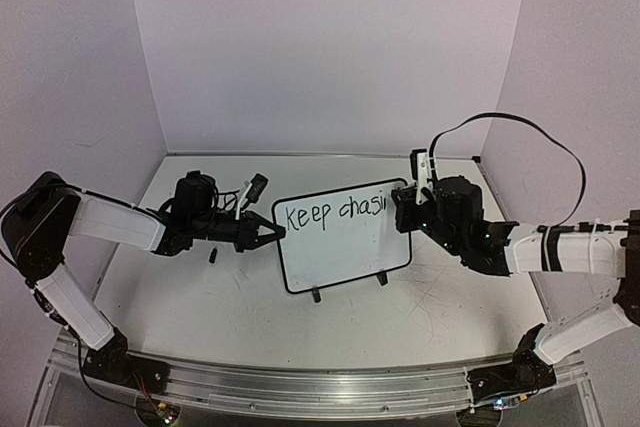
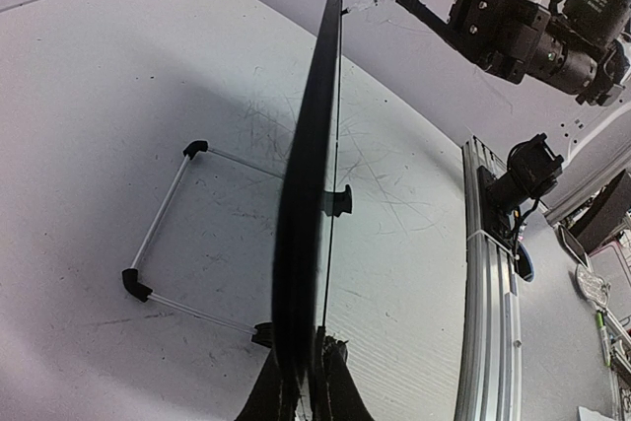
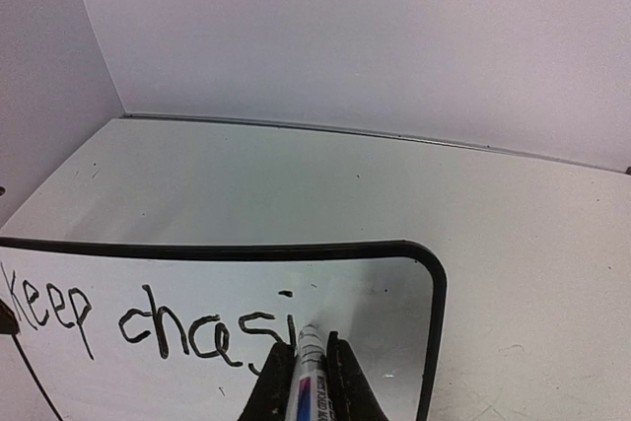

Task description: Write a sentence on the whiteboard

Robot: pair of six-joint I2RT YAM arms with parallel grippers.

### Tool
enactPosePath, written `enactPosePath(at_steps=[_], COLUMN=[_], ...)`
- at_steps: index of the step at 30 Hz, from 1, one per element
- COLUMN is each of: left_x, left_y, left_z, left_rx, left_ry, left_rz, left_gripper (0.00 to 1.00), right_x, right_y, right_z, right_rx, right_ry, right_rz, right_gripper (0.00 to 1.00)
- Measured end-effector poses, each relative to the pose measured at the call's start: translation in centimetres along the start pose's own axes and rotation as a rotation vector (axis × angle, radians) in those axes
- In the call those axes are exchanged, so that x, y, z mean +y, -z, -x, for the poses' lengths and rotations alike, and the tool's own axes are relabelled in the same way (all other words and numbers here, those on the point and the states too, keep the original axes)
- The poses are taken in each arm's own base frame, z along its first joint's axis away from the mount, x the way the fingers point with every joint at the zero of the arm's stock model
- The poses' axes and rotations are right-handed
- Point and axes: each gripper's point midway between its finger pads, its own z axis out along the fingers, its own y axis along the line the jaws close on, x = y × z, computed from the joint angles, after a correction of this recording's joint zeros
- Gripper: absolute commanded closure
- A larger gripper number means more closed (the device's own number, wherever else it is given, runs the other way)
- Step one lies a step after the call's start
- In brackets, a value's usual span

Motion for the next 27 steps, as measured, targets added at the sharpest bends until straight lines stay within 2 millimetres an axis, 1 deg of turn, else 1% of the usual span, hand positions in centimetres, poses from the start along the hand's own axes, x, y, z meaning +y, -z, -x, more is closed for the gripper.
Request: enactPosePath(at_steps=[7,13,22,27], left_x=[0.0,-0.01,-0.01,0.0], left_y=[0.0,-0.01,-0.01,-0.01], left_z=[0.0,0.0,-0.01,-0.01], left_rx=[0.0,0.0,0.0,0.0], left_ry=[0.0,0.0,0.0,0.001], left_rz=[0.0,0.0,0.0,0.001], left_gripper=[1.0,1.0,1.0,1.0], right_x=[-0.23,-0.63,-0.68,-0.78], right_y=[-0.07,-0.05,-0.03,0.02], right_z=[0.73,0.82,0.69,0.04], right_rx=[-0.021,-0.026,-0.021,-0.001], right_ry=[-0.006,-0.007,-0.008,-0.005], right_rz=[-0.02,-0.043,-0.045,-0.046], right_gripper=[1.0,1.0,1.0,1.0])
